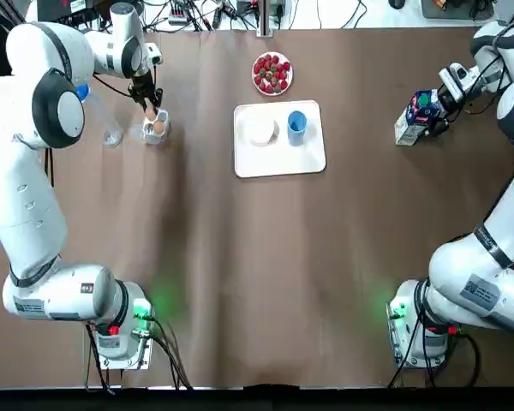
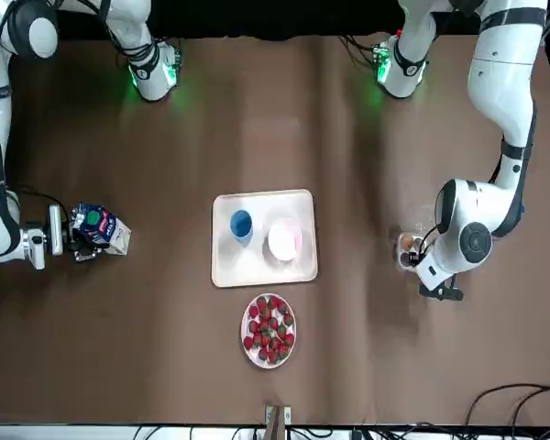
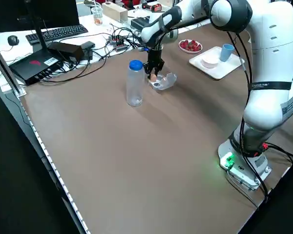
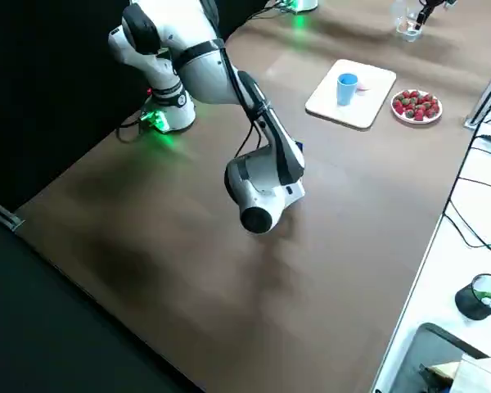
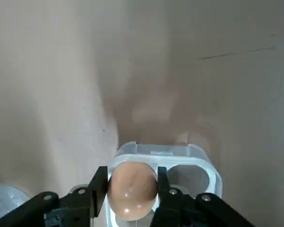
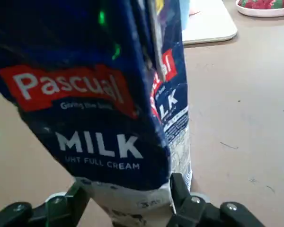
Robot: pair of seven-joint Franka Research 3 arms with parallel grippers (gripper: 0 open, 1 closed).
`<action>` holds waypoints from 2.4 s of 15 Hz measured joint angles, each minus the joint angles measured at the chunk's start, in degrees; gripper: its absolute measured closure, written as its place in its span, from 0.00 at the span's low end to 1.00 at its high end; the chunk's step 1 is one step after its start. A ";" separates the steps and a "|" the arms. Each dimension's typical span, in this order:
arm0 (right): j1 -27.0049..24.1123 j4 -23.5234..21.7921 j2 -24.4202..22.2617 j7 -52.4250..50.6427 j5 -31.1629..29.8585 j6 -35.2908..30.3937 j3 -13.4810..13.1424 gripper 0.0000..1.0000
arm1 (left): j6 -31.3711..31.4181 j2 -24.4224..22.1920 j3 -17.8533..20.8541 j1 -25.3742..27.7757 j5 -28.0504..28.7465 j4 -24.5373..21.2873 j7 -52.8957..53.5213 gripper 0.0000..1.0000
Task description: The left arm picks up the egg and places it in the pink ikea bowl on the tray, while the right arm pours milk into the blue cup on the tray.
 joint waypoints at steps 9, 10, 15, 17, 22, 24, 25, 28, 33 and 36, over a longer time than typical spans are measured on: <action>1.16 1.22 -0.75 8.99 -0.09 -0.22 0.16 0.41 | -4.87 -3.52 -0.69 -0.07 0.00 0.43 0.00 0.53; 1.84 1.56 -1.15 10.43 -0.12 -0.22 0.16 0.45 | -5.96 -4.29 -0.83 -0.08 0.00 0.47 -0.03 0.53; 4.54 3.28 -5.20 17.60 -2.98 -1.24 0.10 0.49 | -8.70 -8.19 -4.39 -0.10 -0.03 0.51 -5.11 0.53; 7.17 3.53 -8.55 23.24 -5.94 -1.29 0.16 0.50 | -8.91 -8.67 -9.07 -0.64 -0.03 0.49 -14.88 0.53; 12.29 3.81 -14.15 31.97 -10.76 -1.28 0.16 0.52 | -8.94 -8.33 -15.14 -4.59 -0.04 0.42 -32.35 0.53; 15.44 3.83 -16.46 37.68 -12.82 -1.51 0.19 0.52 | -8.92 -7.69 -15.25 -8.36 -0.06 1.45 -39.36 0.53; 17.32 3.83 -17.57 41.16 -13.67 -1.61 0.21 0.52 | -8.91 -7.08 -15.28 -10.31 -0.06 2.22 -42.72 0.53; 23.11 3.83 -20.23 50.73 -15.85 -1.68 0.23 0.52 | -8.65 -4.91 -15.29 -15.68 -0.07 4.92 -51.21 0.53; 30.93 3.79 -21.31 61.92 -21.46 -1.68 0.25 0.53 | -3.37 -1.80 -15.27 -21.46 -0.07 8.07 -60.89 0.53; 34.74 3.74 -21.31 68.01 -22.59 -1.68 0.24 0.53 | 4.29 0.53 -15.23 -22.46 -0.07 8.13 -64.17 0.53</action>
